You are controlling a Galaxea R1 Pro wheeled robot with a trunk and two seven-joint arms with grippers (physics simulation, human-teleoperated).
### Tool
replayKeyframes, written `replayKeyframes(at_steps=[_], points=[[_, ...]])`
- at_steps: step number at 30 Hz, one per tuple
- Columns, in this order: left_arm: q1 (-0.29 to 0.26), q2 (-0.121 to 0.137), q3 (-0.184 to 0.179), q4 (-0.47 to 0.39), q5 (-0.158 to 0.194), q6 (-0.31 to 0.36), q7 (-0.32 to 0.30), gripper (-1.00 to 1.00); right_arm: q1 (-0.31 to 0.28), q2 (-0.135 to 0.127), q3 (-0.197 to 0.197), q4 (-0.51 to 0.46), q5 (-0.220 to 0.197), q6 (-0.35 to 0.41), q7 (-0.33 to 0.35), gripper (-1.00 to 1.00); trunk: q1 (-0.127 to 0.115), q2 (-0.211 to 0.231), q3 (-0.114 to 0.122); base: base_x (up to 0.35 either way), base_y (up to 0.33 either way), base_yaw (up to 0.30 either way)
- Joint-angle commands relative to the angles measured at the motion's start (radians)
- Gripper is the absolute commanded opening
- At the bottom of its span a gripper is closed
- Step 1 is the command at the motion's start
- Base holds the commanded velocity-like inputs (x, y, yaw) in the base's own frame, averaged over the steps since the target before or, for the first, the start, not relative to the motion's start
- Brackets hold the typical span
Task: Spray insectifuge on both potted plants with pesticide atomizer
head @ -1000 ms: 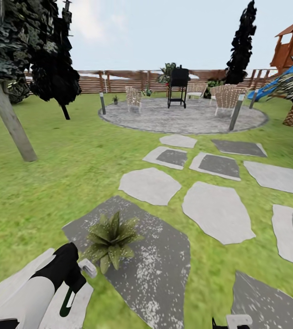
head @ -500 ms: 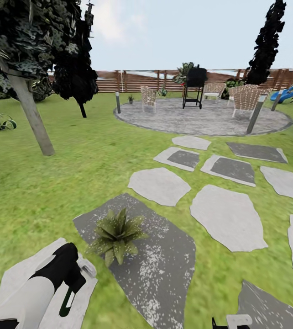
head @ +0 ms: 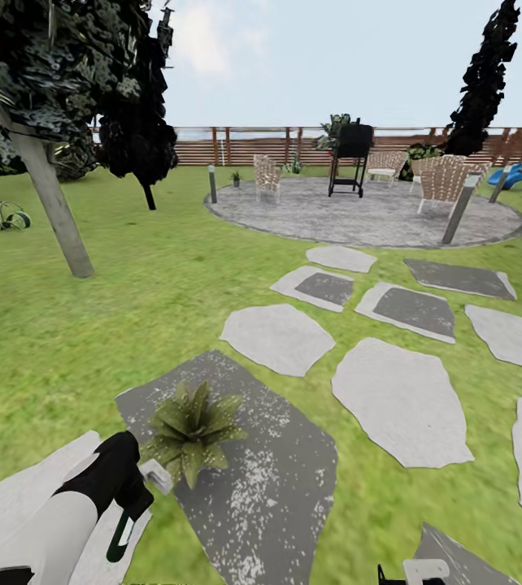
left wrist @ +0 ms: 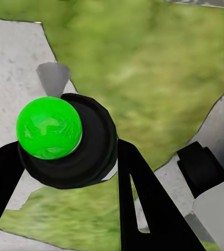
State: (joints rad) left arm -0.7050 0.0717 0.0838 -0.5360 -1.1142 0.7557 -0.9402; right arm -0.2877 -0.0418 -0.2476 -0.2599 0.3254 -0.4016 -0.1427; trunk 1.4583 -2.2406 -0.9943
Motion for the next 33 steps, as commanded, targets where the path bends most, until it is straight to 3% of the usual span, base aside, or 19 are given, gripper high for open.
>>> replayKeyframes(at_steps=[1,7,10,12,13,14,21,24,28,33], points=[[-0.001,-0.001,0.005,-0.004,-0.007,0.005,-0.008,-1.00,-0.001,0.000,-0.006,0.001,0.011,-0.003,-0.003,1.00,0.000,0.000,-0.001,0.022,-0.207,0.250],[-0.010,0.009,0.004,-0.015,-0.012,0.009,-0.029,-1.00,-0.001,0.000,-0.006,0.001,0.011,-0.003,-0.003,1.00,0.000,0.000,-0.001,0.002,-0.023,0.056],[-0.034,0.017,-0.003,-0.016,-0.025,0.006,-0.117,-1.00,-0.001,-0.001,-0.006,0.001,0.011,-0.002,-0.003,1.00,0.000,0.000,-0.001,0.000,-0.001,0.002],[-0.071,0.023,-0.006,-0.016,-0.054,0.004,-0.179,-1.00,-0.001,-0.001,-0.006,0.001,0.011,-0.002,-0.003,1.00,0.000,0.000,-0.001,0.000,0.000,0.000],[-0.091,0.025,-0.006,-0.016,-0.079,0.002,-0.220,-1.00,-0.001,-0.001,-0.006,0.002,0.011,-0.002,-0.003,1.00,0.000,0.000,-0.001,0.000,0.000,0.000],[-0.118,0.031,-0.007,-0.017,-0.124,-0.001,-0.298,-1.00,-0.001,-0.001,-0.006,0.002,0.012,-0.002,-0.003,1.00,0.000,0.000,-0.001,0.000,0.000,0.000],[-0.210,0.072,-0.007,-0.022,-0.269,-0.009,-0.549,-1.00,-0.001,-0.001,-0.006,0.002,0.011,-0.002,-0.002,1.00,0.000,0.000,-0.001,0.000,0.000,0.000],[-0.235,0.077,-0.007,-0.022,-0.324,-0.024,-0.605,-1.00,-0.001,-0.001,-0.006,0.002,0.011,-0.002,-0.002,1.00,0.000,0.000,-0.001,0.000,0.000,0.000],[-0.244,0.077,-0.007,-0.022,-0.375,-0.027,-0.620,-1.00,-0.001,0.000,-0.006,0.001,0.011,-0.002,-0.002,1.00,0.000,0.000,-0.001,0.000,0.000,0.000],[-0.246,0.077,-0.007,-0.021,-0.385,-0.026,-0.631,-1.00,-0.001,0.002,-0.006,0.001,0.011,-0.002,-0.001,1.00,0.000,0.000,-0.001,0.000,0.000,0.098]])
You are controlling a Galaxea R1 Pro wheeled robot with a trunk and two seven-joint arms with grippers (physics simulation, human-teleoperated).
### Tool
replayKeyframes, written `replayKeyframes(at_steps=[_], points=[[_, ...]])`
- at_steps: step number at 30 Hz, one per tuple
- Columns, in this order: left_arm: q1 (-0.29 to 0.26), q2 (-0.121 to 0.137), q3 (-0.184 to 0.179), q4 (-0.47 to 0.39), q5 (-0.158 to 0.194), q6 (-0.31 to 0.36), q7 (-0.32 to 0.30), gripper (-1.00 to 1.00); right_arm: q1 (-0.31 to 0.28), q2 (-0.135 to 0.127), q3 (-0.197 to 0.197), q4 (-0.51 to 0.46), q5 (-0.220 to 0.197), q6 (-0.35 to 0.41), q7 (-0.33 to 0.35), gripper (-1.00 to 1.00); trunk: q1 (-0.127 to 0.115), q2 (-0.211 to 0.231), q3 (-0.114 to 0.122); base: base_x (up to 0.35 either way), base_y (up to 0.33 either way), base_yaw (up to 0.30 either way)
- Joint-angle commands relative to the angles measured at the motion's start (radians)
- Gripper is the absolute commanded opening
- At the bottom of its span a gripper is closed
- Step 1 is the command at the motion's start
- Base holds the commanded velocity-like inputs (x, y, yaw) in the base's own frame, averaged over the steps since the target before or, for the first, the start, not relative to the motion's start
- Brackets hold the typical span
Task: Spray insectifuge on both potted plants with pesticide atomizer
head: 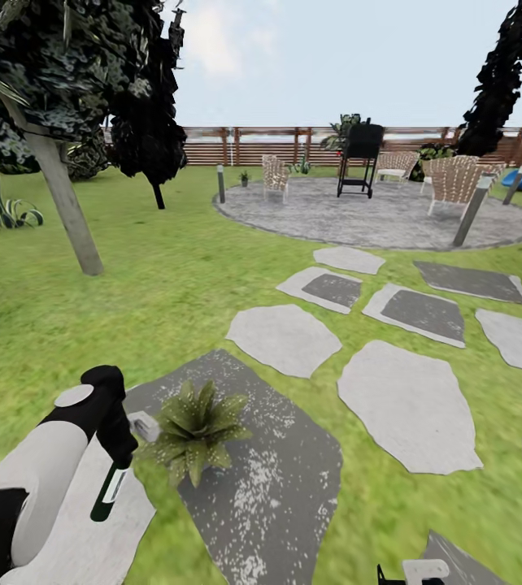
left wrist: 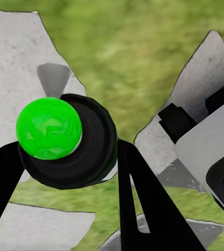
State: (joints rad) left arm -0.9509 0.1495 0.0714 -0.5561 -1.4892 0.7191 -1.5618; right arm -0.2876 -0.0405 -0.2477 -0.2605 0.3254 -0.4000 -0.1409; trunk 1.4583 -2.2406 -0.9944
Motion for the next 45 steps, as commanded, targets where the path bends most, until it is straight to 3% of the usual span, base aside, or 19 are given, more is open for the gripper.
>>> replayKeyframes(at_steps=[1,13,25,41,45], points=[[0.000,-0.006,0.004,-0.001,-0.011,0.011,-0.009,-1.00,-0.001,0.001,-0.005,0.001,0.011,-0.003,-0.003,1.00,0.000,0.000,-0.001,0.119,-0.005,0.268],[0.000,-0.016,0.004,0.001,-0.010,0.011,-0.009,-1.00,-0.001,-0.001,-0.005,0.001,0.011,-0.003,-0.003,1.00,0.000,0.000,-0.001,0.258,-0.163,0.010],[0.000,-0.013,-0.016,0.001,-0.011,0.011,-0.009,-1.00,-0.001,-0.001,-0.005,0.001,0.011,-0.003,-0.003,1.00,0.000,0.000,-0.001,0.014,-0.164,0.213],[0.001,-0.017,-0.017,0.008,-0.009,0.010,-0.009,-1.00,-0.001,-0.001,-0.005,0.003,0.011,-0.003,-0.003,1.00,0.000,0.000,-0.001,0.146,-0.108,0.014],[0.003,-0.016,-0.070,0.012,-0.009,0.011,-0.009,-1.00,-0.001,-0.001,-0.005,0.003,0.011,-0.003,-0.003,1.00,0.000,0.000,-0.001,0.182,-0.202,0.153]])
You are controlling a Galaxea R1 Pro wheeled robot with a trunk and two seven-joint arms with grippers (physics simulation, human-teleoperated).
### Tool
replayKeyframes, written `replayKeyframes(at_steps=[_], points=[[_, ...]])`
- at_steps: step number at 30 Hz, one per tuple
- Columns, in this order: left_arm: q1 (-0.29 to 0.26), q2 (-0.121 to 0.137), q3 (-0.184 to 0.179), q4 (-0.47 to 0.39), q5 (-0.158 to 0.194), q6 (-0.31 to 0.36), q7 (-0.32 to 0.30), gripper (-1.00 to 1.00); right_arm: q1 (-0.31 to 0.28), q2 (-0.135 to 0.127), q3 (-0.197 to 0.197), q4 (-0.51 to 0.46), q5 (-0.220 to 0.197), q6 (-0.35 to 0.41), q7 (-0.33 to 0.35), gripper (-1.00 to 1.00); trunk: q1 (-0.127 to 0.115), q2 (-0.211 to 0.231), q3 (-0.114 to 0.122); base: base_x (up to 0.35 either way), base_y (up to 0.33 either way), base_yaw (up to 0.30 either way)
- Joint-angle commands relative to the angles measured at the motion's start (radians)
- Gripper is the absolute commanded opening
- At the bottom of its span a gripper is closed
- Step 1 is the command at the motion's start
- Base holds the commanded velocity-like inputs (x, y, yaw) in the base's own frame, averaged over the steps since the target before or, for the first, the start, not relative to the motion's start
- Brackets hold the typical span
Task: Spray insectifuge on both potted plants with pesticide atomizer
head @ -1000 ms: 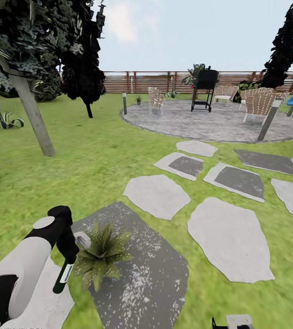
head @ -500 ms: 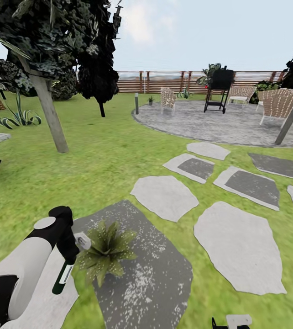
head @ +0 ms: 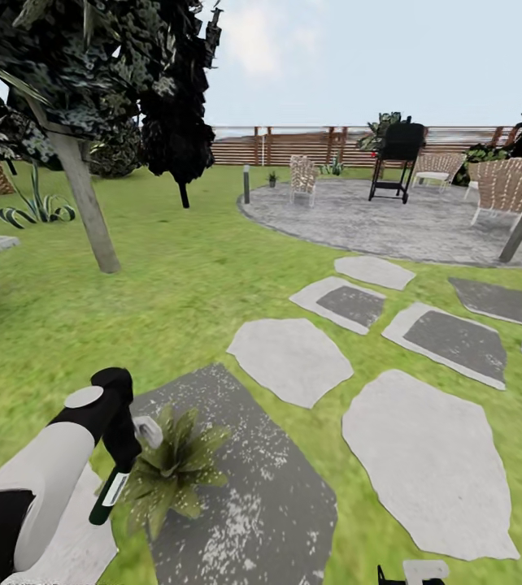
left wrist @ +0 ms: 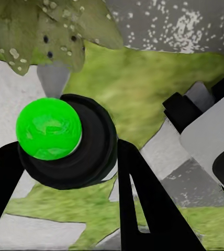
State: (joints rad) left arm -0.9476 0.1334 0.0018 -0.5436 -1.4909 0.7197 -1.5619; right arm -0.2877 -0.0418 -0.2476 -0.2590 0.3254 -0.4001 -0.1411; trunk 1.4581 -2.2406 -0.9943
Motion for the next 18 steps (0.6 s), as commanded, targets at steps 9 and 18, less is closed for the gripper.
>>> replayKeyframes(at_steps=[9,18], points=[[0.007,0.001,-0.042,0.002,-0.008,0.012,-0.009,-1.00,-0.001,0.000,-0.006,0.001,0.011,-0.003,-0.003,1.00,0.000,0.000,-0.001,0.026,-0.033,0.223],[0.007,0.000,-0.041,0.002,-0.009,0.014,-0.009,-1.00,-0.001,0.000,-0.006,0.000,0.011,-0.003,-0.004,1.00,0.000,0.000,-0.001,0.076,-0.144,0.049]])
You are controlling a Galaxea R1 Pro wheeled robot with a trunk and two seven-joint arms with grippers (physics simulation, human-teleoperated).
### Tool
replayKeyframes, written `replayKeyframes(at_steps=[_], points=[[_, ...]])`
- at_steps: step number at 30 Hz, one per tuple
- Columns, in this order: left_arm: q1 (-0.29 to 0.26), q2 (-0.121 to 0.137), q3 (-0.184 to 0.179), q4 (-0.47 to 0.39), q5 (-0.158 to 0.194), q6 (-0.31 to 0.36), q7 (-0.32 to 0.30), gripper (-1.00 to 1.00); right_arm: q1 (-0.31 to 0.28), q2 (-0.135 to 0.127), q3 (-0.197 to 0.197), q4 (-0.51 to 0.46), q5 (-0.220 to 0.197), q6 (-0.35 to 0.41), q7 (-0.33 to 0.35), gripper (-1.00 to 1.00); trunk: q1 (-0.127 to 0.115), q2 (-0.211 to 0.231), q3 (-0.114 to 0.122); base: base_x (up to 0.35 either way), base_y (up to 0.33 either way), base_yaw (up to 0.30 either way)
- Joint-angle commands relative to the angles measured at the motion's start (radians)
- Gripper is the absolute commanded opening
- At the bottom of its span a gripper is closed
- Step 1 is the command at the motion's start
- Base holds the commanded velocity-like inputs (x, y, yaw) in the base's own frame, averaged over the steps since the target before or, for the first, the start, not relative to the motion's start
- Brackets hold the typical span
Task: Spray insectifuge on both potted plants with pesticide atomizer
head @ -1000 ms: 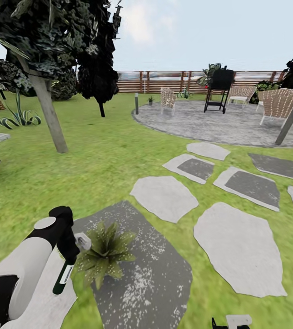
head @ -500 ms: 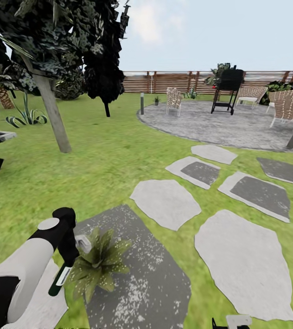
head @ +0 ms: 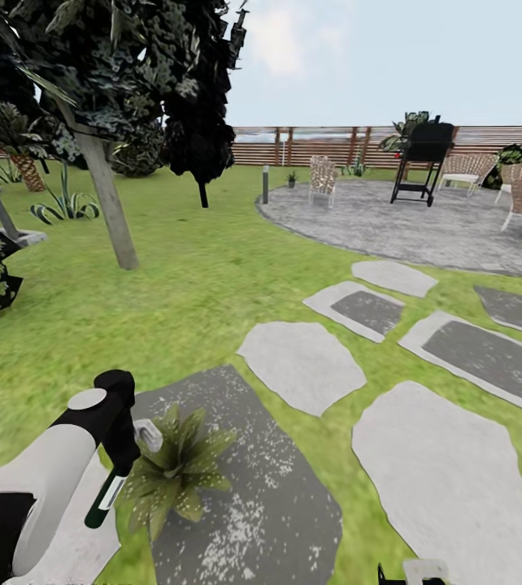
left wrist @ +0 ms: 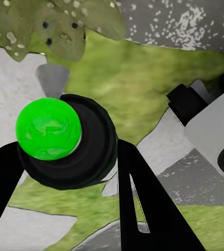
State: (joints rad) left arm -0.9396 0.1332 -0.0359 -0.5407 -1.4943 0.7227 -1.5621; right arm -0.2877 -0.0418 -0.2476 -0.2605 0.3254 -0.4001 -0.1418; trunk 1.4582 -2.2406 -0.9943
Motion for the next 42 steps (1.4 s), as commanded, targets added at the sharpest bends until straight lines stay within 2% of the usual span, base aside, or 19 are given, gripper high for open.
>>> replayKeyframes(at_steps=[1,11,21,23,26,28,30,36,42], points=[[-0.001,0.001,-0.004,-0.001,-0.006,0.011,-0.009,-1.00,-0.001,0.000,-0.006,0.001,0.011,-0.003,-0.003,1.00,0.000,0.000,-0.001,0.056,-0.259,0.222],[0.000,0.000,-0.004,-0.001,-0.006,0.011,-0.009,-1.00,-0.001,0.000,-0.006,0.001,0.011,-0.003,-0.003,1.00,0.000,0.000,-0.001,0.009,-0.271,0.257],[0.002,0.000,-0.005,-0.014,-0.006,0.014,-0.006,-1.00,-0.001,0.000,-0.006,0.002,0.011,-0.003,-0.003,1.00,0.000,0.000,-0.001,0.037,-0.091,0.016],[0.003,-0.006,-0.011,-0.015,-0.008,0.017,0.005,-1.00,-0.001,0.000,-0.006,0.002,0.011,-0.003,-0.003,1.00,0.000,0.000,-0.001,0.000,0.000,0.000],[0.002,-0.024,-0.042,-0.015,-0.012,0.020,0.018,-1.00,-0.001,0.000,-0.006,0.002,0.011,-0.003,-0.002,1.00,0.000,0.000,-0.001,0.000,0.000,0.000],[0.001,-0.039,-0.050,-0.015,-0.012,0.021,0.020,-1.00,-0.001,0.000,-0.006,0.002,0.011,-0.003,-0.002,1.00,0.000,0.000,-0.001,0.000,0.000,0.000],[0.001,-0.044,-0.057,-0.015,-0.013,0.021,0.021,-1.00,-0.001,0.000,-0.006,0.001,0.011,-0.003,-0.003,1.00,0.000,0.000,-0.001,0.000,0.000,0.000],[0.002,-0.029,-0.056,-0.015,-0.013,0.020,0.022,-1.00,-0.001,0.001,-0.006,0.001,0.011,-0.003,-0.002,1.00,0.000,0.000,-0.001,0.000,0.000,0.084],[0.002,-0.032,-0.051,-0.016,-0.012,0.020,0.023,-1.00,-0.001,0.000,-0.006,0.001,0.011,-0.003,-0.002,1.00,0.000,0.000,-0.001,-0.006,-0.032,0.273]])
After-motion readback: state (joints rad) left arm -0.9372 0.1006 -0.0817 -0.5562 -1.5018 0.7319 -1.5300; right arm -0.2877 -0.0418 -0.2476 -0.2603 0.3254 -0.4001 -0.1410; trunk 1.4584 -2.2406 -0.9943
